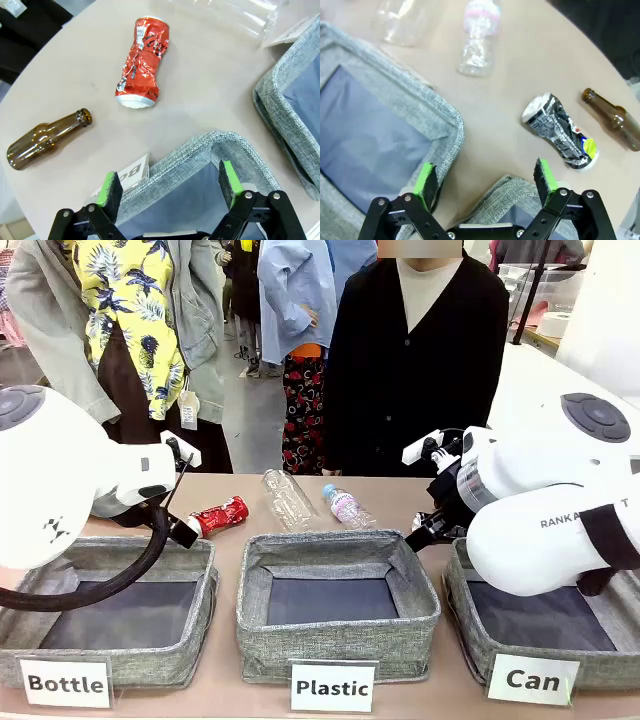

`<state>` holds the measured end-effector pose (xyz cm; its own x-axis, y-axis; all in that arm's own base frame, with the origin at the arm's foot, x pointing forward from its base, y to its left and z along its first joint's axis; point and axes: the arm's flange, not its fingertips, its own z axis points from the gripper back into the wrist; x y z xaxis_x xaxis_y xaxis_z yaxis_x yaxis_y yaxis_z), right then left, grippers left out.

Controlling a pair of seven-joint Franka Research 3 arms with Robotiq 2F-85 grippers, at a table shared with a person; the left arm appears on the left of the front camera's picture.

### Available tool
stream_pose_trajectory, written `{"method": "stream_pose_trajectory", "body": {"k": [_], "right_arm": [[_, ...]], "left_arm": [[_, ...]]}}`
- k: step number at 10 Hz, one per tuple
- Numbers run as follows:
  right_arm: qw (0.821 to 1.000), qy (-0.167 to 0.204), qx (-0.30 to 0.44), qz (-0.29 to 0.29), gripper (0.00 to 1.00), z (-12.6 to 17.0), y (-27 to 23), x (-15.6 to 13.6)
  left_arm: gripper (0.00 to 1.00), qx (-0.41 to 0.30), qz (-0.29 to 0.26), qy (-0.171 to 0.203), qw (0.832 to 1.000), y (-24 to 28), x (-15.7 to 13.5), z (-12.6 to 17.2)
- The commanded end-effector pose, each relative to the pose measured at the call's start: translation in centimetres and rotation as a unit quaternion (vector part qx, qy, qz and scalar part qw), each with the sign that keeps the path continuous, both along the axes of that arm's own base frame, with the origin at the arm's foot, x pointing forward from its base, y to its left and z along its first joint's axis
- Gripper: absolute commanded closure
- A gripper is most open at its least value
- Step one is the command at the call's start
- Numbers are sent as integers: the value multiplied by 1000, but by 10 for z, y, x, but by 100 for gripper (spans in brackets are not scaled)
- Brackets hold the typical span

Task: Sort the can waste into the basket.
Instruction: Pick up the can waste from the table and place it in the right Fabric basket.

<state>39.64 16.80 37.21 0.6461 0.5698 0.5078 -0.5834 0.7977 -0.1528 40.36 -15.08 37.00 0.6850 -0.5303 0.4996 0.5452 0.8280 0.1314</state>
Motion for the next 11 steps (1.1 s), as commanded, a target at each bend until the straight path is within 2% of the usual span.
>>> {"method": "stream_pose_trajectory", "body": {"k": [1, 11], "right_arm": [[1000, 0, 0, 0, 0, 0, 0, 0], [1000, 0, 0, 0, 0, 0, 0, 0]], "left_arm": [[0, 0, 0, 0, 1000, 0, 0, 0], [0, 0, 0, 0, 1000, 0, 0, 0]]}}
